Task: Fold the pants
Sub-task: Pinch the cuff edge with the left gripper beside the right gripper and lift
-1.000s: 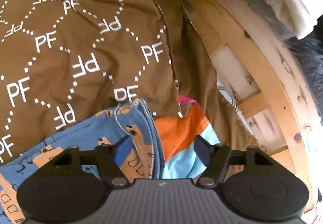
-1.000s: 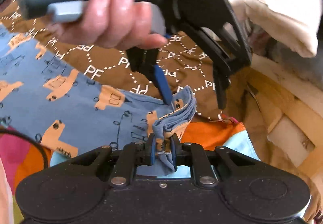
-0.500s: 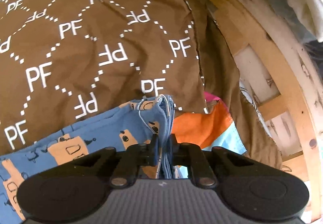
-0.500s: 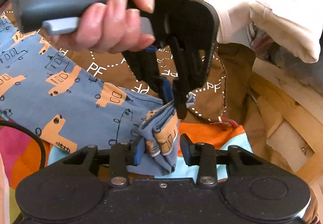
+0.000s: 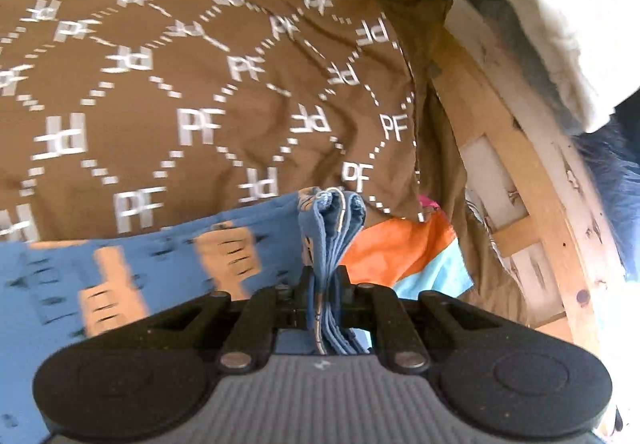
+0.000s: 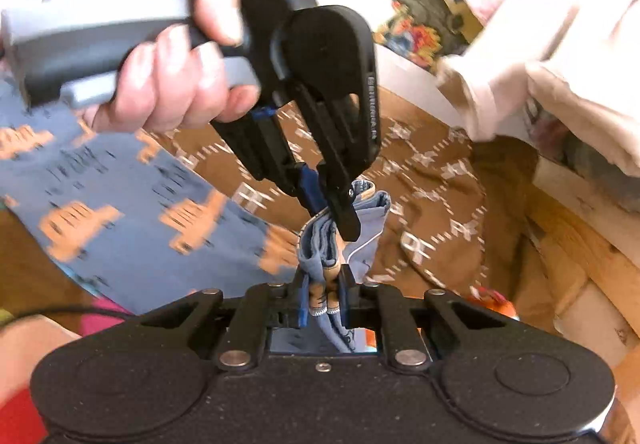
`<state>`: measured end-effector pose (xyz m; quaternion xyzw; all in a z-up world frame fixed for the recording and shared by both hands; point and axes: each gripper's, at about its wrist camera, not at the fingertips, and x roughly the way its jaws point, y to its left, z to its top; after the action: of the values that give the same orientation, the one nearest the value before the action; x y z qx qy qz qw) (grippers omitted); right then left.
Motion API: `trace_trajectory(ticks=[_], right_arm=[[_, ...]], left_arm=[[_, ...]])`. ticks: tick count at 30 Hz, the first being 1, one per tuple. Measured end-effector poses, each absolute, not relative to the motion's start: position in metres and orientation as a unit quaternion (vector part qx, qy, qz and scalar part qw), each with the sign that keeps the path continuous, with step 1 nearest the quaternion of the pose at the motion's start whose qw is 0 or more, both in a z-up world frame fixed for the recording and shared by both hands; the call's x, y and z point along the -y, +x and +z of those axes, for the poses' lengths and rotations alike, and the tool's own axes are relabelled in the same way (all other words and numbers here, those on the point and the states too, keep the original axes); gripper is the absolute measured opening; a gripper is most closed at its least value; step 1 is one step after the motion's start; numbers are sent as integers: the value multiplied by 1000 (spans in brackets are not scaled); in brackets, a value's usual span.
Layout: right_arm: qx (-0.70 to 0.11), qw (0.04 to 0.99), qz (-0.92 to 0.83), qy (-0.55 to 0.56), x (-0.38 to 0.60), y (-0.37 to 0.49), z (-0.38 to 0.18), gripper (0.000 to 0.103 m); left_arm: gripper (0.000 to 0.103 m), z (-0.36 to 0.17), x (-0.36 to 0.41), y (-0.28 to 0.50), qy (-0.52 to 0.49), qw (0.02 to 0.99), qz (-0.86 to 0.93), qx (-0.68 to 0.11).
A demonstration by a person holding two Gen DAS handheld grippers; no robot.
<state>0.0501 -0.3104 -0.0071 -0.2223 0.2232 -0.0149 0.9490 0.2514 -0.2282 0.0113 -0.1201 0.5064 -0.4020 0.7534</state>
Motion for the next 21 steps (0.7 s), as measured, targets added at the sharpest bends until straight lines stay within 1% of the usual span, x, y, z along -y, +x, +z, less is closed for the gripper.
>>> trace_trajectory(ticks=[9, 16, 21], right_arm=[[-226, 947, 70, -216, 261, 52, -7, 15], [-260, 936, 116, -206, 235, 61, -24, 15], [-284, 929, 128, -197, 227, 69, -35, 15]], left_arm=[[10, -2, 149, 248, -162, 769, -364, -501], [10, -30, 116, 252, -173, 771, -336, -513], [13, -50, 101, 255, -189, 764, -325, -524]])
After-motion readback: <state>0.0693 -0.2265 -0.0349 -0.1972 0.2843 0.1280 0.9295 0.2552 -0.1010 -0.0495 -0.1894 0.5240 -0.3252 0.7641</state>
